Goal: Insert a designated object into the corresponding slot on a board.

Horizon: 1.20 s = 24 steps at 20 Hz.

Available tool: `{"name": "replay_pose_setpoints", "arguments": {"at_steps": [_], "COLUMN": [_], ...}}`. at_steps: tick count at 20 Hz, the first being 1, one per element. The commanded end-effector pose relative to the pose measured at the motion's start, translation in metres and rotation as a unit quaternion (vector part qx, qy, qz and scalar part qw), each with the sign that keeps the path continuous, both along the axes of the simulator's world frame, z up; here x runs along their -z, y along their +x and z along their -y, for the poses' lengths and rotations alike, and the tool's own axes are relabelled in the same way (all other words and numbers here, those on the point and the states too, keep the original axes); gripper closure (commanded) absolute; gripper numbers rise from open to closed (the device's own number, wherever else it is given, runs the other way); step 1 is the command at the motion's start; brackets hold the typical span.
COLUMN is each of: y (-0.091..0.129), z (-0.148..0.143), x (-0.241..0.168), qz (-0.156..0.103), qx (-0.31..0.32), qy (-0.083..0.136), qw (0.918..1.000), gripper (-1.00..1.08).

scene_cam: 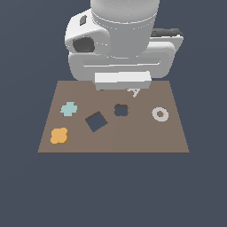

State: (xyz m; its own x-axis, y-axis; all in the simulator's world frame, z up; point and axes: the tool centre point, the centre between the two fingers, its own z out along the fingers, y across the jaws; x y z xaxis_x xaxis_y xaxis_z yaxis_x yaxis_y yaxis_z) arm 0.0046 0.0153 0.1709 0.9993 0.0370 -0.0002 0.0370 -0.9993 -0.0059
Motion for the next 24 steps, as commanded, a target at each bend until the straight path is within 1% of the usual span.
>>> {"name": "replay_pose_setpoints", "arguments": {"at_steps": [1,5,10,16,24], "y": [0.0,0.002,0.009,0.024,0.053], "z": [0.0,0.005,0.023,0.061,0.122], "x": [0.0,0.003,0.014,0.038,0.077], "qz": [0.0,0.0,0.0,0.0,0.0], "qx": [0.0,-0.001,-0.007,-0.019,-0.038], "qy": [0.0,0.0,-0.001,-0.001,-0.002], "qw": [1.0,1.0,1.0,0.9998,0.9993], "gripper": [-0.92,-0.92,-0.92,-0.92,-0.92]}}
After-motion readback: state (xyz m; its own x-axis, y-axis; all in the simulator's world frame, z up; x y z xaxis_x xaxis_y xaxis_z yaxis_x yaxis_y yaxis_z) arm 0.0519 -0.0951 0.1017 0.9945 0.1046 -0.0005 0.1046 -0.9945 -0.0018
